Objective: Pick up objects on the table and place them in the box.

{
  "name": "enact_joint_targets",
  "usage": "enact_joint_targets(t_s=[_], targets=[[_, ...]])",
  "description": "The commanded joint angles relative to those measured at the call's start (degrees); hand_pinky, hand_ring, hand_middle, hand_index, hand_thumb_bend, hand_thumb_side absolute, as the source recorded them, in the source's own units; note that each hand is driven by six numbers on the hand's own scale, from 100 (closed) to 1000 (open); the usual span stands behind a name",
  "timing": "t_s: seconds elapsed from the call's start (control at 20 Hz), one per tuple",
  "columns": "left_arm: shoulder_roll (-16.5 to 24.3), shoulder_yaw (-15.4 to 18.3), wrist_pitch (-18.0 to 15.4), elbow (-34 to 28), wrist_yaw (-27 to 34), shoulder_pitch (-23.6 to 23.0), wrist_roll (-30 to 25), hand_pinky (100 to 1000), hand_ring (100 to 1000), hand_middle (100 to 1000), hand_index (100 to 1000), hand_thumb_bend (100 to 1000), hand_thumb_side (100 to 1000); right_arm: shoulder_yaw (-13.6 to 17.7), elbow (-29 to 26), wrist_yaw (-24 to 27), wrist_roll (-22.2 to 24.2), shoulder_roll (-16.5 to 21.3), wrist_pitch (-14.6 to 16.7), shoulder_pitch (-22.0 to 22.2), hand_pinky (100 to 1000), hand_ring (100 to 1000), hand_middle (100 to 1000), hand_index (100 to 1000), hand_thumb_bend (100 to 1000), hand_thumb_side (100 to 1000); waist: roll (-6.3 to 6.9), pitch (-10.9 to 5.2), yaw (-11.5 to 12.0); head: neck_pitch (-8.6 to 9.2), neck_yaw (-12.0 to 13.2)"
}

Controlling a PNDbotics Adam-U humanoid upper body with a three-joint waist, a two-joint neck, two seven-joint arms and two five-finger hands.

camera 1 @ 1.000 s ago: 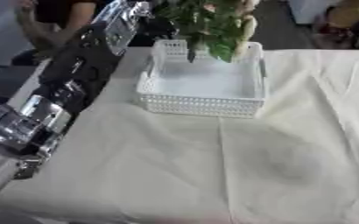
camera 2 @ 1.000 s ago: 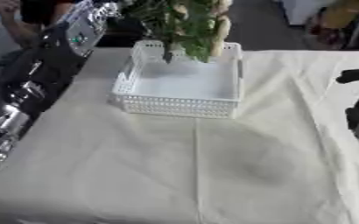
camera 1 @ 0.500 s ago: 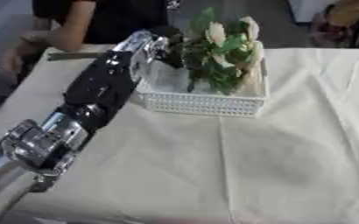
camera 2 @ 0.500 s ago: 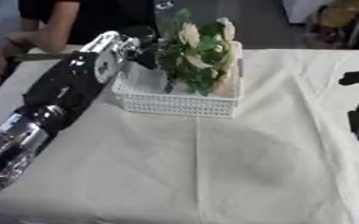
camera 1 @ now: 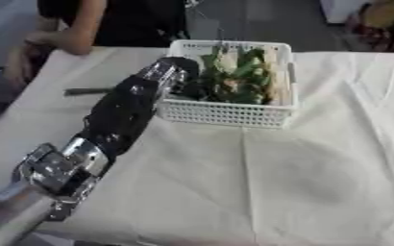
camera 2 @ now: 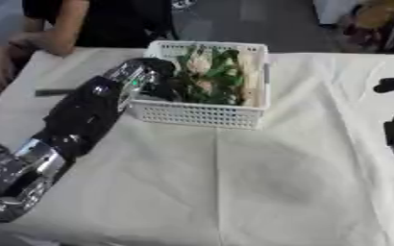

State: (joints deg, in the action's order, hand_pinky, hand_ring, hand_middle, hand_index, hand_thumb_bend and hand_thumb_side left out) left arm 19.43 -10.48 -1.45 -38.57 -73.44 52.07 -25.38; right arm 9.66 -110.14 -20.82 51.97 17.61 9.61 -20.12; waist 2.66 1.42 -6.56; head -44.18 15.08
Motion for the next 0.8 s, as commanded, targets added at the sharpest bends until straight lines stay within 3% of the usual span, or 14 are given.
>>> enact_joint_targets(t_s=[0.05,0.25,0.35,0.45,0.55,0.65,0.8], targets=[[1.0,0.7,-0.1,-0.2,-0.8,0.7,-0.5,961,1000,1000,1000,803,1000,0.0,-0.7,0.3,0.0,0.5,0.3,-1.1,522,529,841,942,100,309,-0.26,-0.71,0.1,0.06,0.0],[1.2,1.0,0.3,-0.6,-0.7,0.8,0.1,962,1000,1000,1000,822,1000,0.0,-0.6,0.2,0.0,0.5,0.4,-1.1,522,530,841,942,100,309,-0.27,-0.69,0.1,0.06,0.0],[1.2,2.3,0.8,0.0,2.4,0.5,1.2,907,971,1000,1000,780,1000,0.0,-0.6,0.2,0.0,0.5,0.4,-1.1,522,529,841,942,100,310,-0.3,-0.67,0.2,0.06,-0.2],[1.1,5.5,1.5,2.5,12.9,0.1,2.4,831,923,1000,1000,746,1000,0.1,-0.6,0.2,0.0,0.5,0.3,-1.1,522,529,841,942,100,311,-0.35,-0.64,0.2,0.06,-0.4],[1.9,7.3,2.0,5.1,27.3,0.2,3.3,787,894,975,1000,735,1000,0.1,-0.6,0.2,0.0,0.5,0.3,-1.1,521,529,841,942,100,312,-0.31,-0.64,0.3,0.06,-0.8],[3.6,7.2,2.4,6.0,40.0,0.7,4.4,785,893,975,1000,735,1000,0.1,-0.5,0.2,0.0,0.5,0.3,-1.1,521,529,841,942,100,312,-0.2,-0.66,0.3,0.06,-1.0],[6.9,5.7,3.7,4.8,50.0,2.0,6.9,803,912,1000,1000,697,1000,0.0,-0.4,0.2,0.0,0.7,0.3,-1.0,522,529,841,943,100,313,0.01,-0.8,0.5,0.06,-1.3]])
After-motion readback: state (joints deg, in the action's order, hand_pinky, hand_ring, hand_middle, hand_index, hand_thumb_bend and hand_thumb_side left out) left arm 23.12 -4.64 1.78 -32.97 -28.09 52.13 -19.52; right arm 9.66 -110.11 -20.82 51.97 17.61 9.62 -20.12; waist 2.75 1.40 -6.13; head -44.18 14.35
